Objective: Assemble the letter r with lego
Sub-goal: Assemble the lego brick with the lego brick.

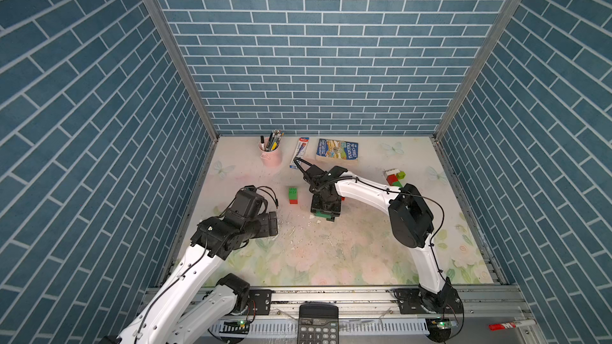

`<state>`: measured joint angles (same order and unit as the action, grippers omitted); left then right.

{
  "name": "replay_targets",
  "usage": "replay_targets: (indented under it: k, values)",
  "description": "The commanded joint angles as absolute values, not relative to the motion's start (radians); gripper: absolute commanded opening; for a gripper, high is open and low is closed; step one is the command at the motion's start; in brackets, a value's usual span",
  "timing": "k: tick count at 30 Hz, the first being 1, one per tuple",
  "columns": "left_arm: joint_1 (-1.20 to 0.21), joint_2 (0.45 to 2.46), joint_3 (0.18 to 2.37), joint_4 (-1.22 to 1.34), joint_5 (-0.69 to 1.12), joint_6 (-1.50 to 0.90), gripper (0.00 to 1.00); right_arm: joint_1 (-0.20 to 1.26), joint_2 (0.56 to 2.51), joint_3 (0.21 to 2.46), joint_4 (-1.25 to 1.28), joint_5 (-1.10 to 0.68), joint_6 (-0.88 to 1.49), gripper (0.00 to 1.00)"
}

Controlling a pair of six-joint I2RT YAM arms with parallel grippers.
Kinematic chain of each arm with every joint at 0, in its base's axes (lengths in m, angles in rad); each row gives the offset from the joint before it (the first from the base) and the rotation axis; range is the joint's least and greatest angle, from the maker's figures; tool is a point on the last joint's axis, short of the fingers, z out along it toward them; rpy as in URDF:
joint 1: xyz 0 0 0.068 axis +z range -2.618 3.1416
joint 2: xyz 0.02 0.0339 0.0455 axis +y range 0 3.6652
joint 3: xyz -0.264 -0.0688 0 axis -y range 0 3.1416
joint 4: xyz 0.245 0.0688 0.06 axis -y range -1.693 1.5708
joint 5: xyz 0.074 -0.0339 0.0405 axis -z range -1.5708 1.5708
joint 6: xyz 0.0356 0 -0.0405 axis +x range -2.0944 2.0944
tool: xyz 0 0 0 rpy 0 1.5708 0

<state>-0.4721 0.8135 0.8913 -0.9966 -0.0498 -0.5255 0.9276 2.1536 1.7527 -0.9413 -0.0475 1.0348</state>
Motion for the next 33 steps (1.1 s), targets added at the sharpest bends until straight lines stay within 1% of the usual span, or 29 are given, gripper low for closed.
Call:
replay_targets:
  k: [1,10,24,27,33]
  values:
    - [-0.463,0.818,0.883,-0.992,-0.038,-0.509,0.92,0.932,2.228,1.671,-0.956,-0.022,1.105,0.32]
    - [-0.462,0.833,0.878,-0.973,-0.025,-0.507,0.92,0.961,2.282,1.72,-1.005,-0.021,1.091,0.32]
    - [-0.453,0.84,0.862,-0.953,-0.027,-0.514,0.92,0.942,2.289,1.65,-0.971,-0.079,1.07,0.31]
    - [-0.442,0.864,0.875,-0.933,-0.032,-0.511,0.92,0.938,2.244,1.727,-1.051,-0.036,1.013,0.31]
    - [-0.378,0.957,0.923,-0.862,-0.045,-0.483,0.94,0.92,2.217,2.015,-1.27,0.016,0.864,0.31]
